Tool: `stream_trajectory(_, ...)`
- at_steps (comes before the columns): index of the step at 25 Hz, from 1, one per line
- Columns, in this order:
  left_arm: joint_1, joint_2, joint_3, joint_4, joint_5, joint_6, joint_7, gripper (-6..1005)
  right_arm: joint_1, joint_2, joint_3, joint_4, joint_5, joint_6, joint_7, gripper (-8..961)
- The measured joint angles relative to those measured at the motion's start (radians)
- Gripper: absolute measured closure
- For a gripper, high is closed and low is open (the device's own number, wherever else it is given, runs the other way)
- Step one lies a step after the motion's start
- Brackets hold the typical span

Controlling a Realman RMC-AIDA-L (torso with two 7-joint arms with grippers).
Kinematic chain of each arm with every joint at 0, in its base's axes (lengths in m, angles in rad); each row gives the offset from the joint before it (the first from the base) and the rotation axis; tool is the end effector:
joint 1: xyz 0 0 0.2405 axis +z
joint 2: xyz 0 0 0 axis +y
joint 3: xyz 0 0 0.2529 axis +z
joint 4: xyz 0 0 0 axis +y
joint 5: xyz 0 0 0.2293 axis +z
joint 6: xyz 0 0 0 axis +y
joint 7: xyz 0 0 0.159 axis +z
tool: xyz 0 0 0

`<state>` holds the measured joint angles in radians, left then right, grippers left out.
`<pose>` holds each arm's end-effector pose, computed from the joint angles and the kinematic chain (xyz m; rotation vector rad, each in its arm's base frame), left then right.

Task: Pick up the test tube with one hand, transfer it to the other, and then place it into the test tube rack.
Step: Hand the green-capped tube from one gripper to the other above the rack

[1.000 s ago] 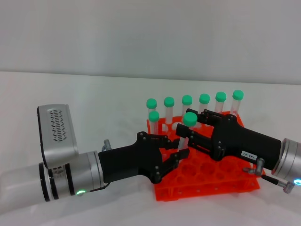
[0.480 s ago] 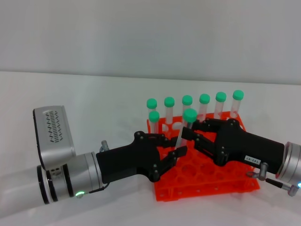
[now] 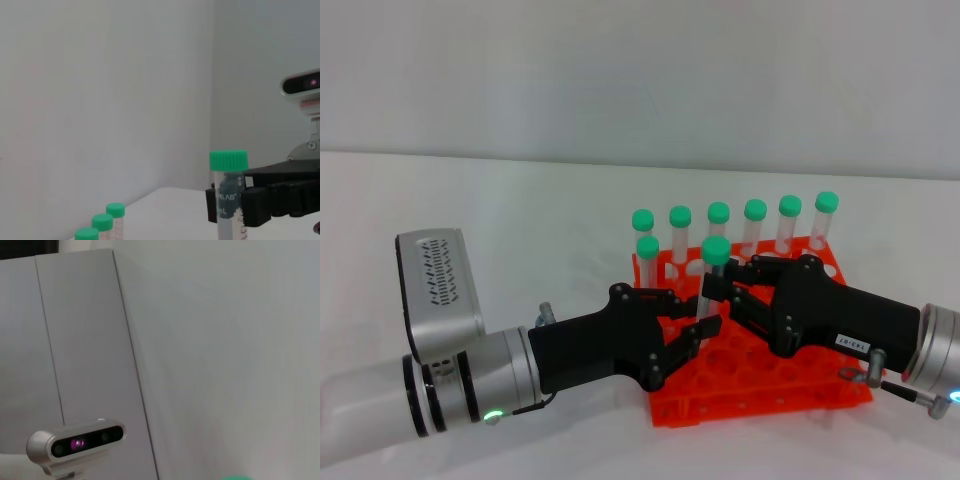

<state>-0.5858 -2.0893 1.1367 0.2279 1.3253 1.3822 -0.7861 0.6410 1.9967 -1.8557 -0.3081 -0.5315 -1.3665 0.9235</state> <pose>-0.2362 0.3372 -0.0902 -2.6005 -0.2853 -0.9394 0.1868 0.3598 -0.0721 -2.5910 0.3618 1.1852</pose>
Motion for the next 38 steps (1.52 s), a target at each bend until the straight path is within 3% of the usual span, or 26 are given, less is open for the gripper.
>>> stream_trajectory(34,-0.028,-0.004,0.029,-0.002,0.001,-0.077,0.003,755,0.001,-0.002,0.036,-0.004,0.012,-0.007,-0.001,758)
stream_trajectory(38,-0.027,-0.004,0.028,-0.002,-0.002,-0.077,0.006,702,0.001,-0.002,0.041,-0.002,0.008,-0.006,0.000,755)
